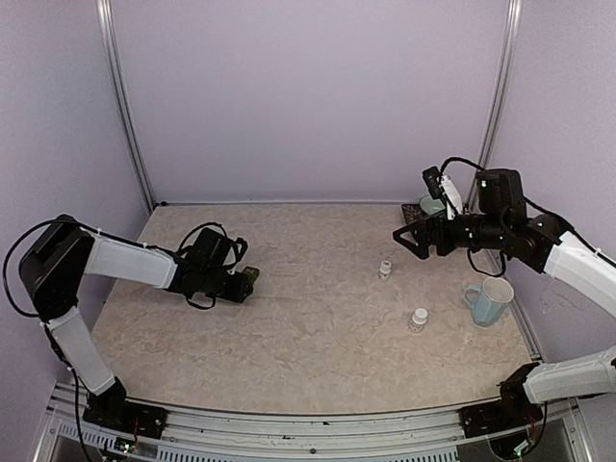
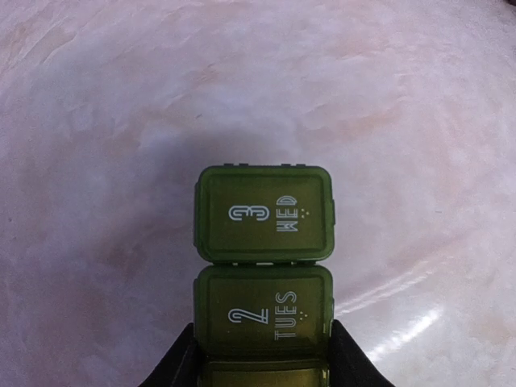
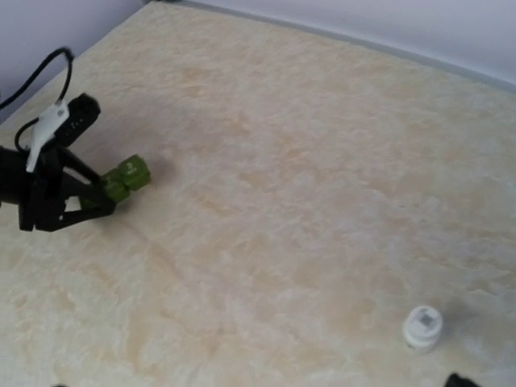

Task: Sort the pills into containers
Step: Pick up the pill container from the center of the board, then pass from the left arm to the right

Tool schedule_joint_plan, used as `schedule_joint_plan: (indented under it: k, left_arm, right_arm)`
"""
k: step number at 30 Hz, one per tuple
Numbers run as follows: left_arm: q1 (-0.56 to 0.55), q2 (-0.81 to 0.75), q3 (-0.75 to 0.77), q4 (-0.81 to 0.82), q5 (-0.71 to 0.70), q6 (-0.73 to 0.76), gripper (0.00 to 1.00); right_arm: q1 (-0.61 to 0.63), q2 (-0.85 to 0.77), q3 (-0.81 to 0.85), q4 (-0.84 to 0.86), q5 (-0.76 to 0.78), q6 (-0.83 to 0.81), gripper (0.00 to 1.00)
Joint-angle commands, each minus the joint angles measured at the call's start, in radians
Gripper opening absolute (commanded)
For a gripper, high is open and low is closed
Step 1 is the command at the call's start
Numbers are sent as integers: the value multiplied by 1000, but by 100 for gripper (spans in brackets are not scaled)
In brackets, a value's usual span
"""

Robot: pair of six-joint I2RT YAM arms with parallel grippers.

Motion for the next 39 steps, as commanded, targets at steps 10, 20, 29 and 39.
schedule_joint_plan:
  k: [10,20,29,39]
  left_arm:
    - [-266,-353,-47,116,333,50,37]
    - [-465,-439,29,23,155,170,37]
    - [-516,-472,20,51,159,207,37]
    - [-537,-453,55,21,130,221,37]
  right_arm:
    - [122,46,-49,50,-233,-77,100]
    - [157,131,-6,130,-371,109,100]
    - [218,149,-43,282,-460,205,100]
    - [237,218,-14,323,-488,254,100]
